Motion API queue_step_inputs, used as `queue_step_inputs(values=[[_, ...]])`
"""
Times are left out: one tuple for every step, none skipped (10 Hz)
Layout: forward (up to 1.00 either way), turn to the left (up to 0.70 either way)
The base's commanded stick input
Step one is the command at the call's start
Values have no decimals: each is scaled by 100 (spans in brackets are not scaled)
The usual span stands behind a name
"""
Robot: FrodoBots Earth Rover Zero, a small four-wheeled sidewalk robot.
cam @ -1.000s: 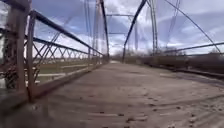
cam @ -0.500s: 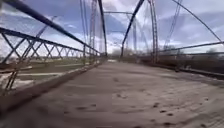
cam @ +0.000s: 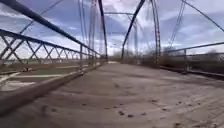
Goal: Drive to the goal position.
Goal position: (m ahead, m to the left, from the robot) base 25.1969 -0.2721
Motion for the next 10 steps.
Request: queue_step_inputs(values=[[100, 1], [100, 1], [100, 1], [100, 1], [100, 1], [100, 1], [100, 1], [100, 1], [100, 1], [100, 1]])
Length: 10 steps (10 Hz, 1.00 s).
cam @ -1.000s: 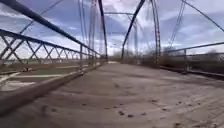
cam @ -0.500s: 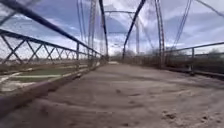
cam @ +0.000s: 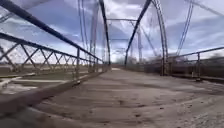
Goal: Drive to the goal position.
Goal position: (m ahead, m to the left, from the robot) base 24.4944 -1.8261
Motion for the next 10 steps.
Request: queue_step_inputs(values=[[100, 1], [100, 1], [100, 1], [100, 1], [100, 1], [100, 1], [100, 1], [100, 0], [100, -1], [100, -3]])
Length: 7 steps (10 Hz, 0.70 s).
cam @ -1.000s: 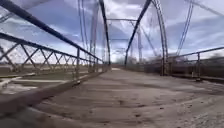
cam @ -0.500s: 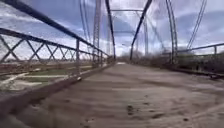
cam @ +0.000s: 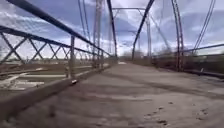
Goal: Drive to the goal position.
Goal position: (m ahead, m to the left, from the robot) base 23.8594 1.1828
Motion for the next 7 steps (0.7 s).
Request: queue_step_inputs(values=[[100, -29], [100, -31], [100, -34], [100, -35], [100, -35], [100, -32], [100, -22]])
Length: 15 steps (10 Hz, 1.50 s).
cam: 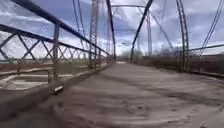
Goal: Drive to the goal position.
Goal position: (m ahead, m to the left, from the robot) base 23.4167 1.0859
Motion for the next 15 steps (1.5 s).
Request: queue_step_inputs(values=[[100, -9], [100, 1], [100, 1], [100, 1], [100, 1], [100, 1], [100, 1], [100, 1], [100, 1], [100, 1], [100, 1], [100, 1], [100, 1], [100, 1], [100, 1]])
